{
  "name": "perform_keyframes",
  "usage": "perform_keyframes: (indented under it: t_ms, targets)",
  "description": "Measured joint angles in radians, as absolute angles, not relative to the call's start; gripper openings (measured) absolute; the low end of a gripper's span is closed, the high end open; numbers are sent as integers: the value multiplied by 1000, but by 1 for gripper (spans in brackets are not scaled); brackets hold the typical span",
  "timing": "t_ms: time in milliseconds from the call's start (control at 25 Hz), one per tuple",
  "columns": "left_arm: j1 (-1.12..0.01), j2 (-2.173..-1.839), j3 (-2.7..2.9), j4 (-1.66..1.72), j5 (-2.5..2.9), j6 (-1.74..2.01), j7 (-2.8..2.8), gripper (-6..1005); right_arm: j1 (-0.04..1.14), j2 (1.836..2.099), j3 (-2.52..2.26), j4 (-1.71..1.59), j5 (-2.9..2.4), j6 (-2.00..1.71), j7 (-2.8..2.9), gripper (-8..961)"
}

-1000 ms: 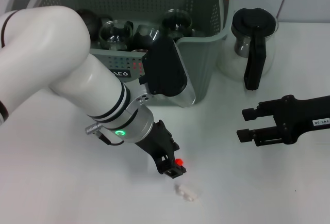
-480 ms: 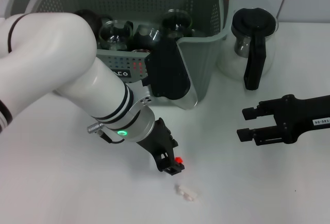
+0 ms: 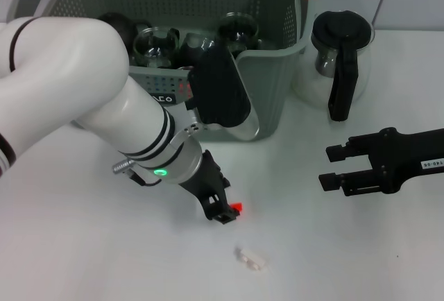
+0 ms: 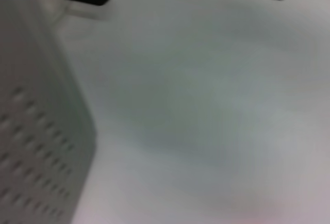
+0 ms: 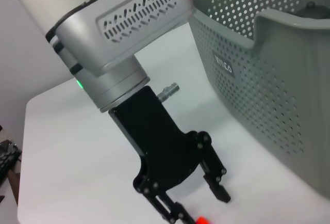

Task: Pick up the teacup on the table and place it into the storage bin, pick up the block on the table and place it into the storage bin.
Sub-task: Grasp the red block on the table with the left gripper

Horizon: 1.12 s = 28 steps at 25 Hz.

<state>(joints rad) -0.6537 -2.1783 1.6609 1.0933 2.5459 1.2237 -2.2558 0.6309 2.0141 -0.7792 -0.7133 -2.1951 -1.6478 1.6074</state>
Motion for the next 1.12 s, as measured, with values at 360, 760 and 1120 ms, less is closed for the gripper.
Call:
perform_keyframes:
  t_ms: [360, 760, 1120]
  targets:
    - [-653, -2178, 1672, 1098, 2546, 1229, -2255, 532, 630, 2014, -777, -711, -2196, -1647, 1608, 700]
    - [-657, -2178, 1694, 1096, 2545, 1222, -2259, 511, 630, 2014, -778, -712, -2197, -1646, 1608, 699]
    - [-663, -2178, 1695, 1096, 2545, 1224, -2262, 416, 629, 2014, -778, -709, -2197, -1644, 1607, 699]
